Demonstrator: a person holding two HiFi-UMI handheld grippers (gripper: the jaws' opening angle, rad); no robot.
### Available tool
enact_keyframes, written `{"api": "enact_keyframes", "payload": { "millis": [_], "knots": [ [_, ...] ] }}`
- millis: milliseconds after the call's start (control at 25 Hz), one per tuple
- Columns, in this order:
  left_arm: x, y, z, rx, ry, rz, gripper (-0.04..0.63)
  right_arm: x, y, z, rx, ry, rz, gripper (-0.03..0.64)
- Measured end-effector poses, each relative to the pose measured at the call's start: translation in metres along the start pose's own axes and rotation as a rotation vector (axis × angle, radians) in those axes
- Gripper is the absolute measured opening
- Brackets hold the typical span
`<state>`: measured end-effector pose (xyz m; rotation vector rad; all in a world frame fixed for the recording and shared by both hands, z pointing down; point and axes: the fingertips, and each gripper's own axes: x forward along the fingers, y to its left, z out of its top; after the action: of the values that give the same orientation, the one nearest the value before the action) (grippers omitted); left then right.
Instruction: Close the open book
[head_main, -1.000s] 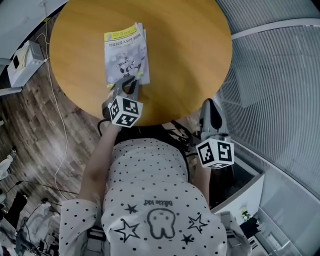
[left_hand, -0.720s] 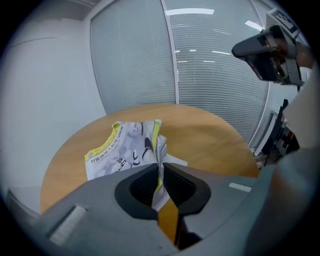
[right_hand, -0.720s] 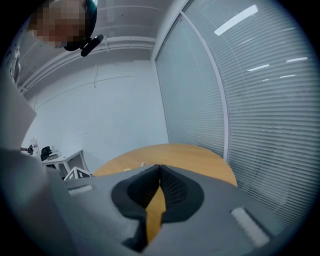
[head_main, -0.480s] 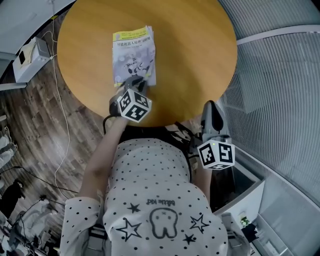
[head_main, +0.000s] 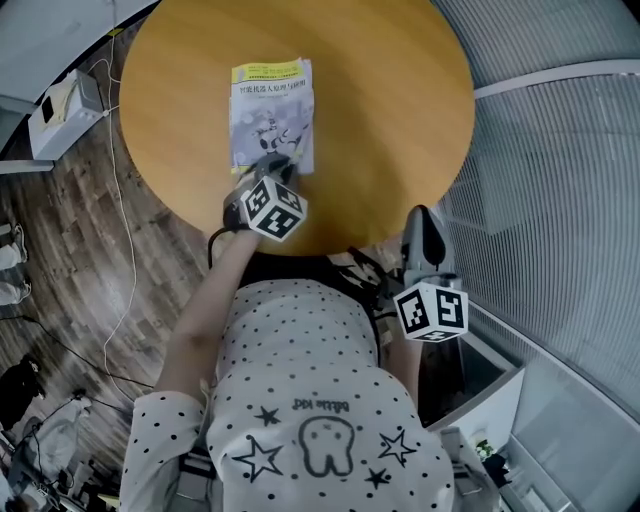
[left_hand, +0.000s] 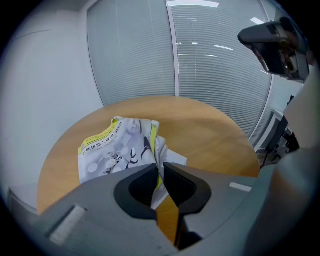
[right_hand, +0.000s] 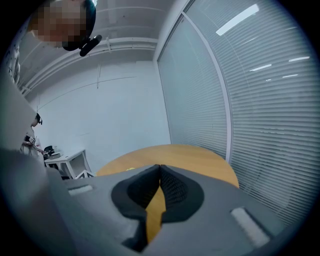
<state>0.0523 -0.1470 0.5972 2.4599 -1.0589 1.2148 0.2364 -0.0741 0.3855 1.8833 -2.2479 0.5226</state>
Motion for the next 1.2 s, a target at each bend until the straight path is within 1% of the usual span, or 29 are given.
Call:
{"api": "enact_keyframes", "payload": {
  "millis": [240, 680, 880, 1120, 1160, 1200],
  "knots": [
    [0.003, 0.0, 0.0, -0.01, 0.004, -0.005, 0.049, -0.001, -0.002, -0.001, 0.002, 0.001, -0.001, 0.005],
    [0.001, -0.001, 0.001, 0.01, 0.004, -0.018, 0.061, -0.002, -0.003, -0.001, 0.003, 0.004, -0.002, 0.003],
    [0.006, -0.01, -0.006, 0.039, 0.033, -0.047, 0.098, 0.0, -0.002, -0.002, -0.005, 0.007, 0.0, 0.005],
    [0.007, -0.012, -0.008, 0.051, 0.032, -0.047, 0.115, 0.001, 0.0, 0.0, -0.012, 0.007, 0.005, 0.005],
    [0.007, -0.012, -0.009, 0.053, 0.031, -0.046, 0.127, 0.001, 0.001, 0.0, -0.013, 0.008, 0.005, 0.005],
    [0.007, -0.013, -0.009, 0.055, 0.03, -0.046, 0.157, 0.001, 0.001, 0.0, -0.013, 0.009, 0.004, 0.005]
  ]
}}
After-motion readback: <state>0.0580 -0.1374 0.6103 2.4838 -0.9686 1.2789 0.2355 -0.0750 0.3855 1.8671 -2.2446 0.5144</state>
